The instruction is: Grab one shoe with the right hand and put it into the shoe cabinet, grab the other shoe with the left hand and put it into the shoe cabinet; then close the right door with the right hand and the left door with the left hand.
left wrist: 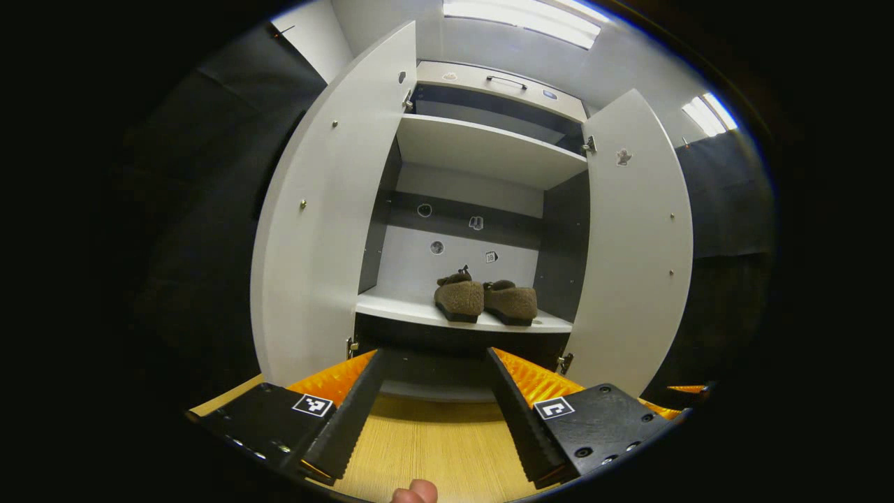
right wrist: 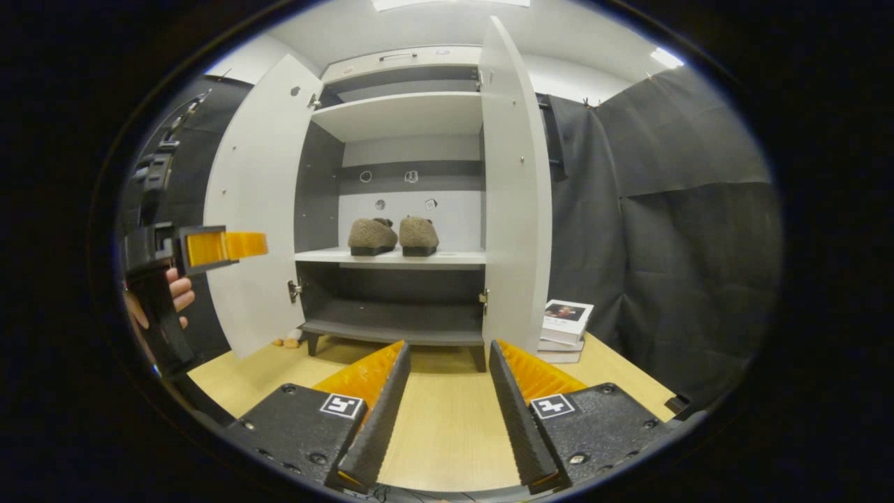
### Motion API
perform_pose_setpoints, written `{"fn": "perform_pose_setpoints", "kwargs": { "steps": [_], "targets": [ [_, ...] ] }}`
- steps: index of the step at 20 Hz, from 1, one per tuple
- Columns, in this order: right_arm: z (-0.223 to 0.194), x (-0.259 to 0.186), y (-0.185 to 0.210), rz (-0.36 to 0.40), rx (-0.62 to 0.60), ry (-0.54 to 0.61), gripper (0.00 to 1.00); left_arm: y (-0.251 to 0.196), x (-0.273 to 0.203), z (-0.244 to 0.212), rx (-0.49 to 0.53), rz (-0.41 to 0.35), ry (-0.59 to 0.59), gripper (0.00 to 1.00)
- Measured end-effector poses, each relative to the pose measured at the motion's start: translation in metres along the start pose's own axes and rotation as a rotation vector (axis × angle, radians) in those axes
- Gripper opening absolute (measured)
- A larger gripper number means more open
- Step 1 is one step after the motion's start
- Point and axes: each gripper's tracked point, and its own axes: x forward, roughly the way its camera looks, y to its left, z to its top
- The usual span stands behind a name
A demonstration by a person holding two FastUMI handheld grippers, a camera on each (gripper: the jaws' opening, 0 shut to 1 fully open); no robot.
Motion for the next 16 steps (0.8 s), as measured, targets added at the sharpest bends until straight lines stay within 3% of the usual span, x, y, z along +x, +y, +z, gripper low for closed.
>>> {"fn": "perform_pose_setpoints", "kwargs": {
  "steps": [8, 16],
  "targets": [
    [0.019, -0.013, -0.007, -0.001, 0.038, -0.042, 0.73, 0.001, -0.042, -0.012, 0.056, 0.03, -0.009, 0.9],
    [0.16, -0.013, -0.13, -0.144, 0.122, -0.231, 0.77, -0.024, -0.057, -0.012, 0.078, -0.024, -0.005, 0.9]
  ]
}}
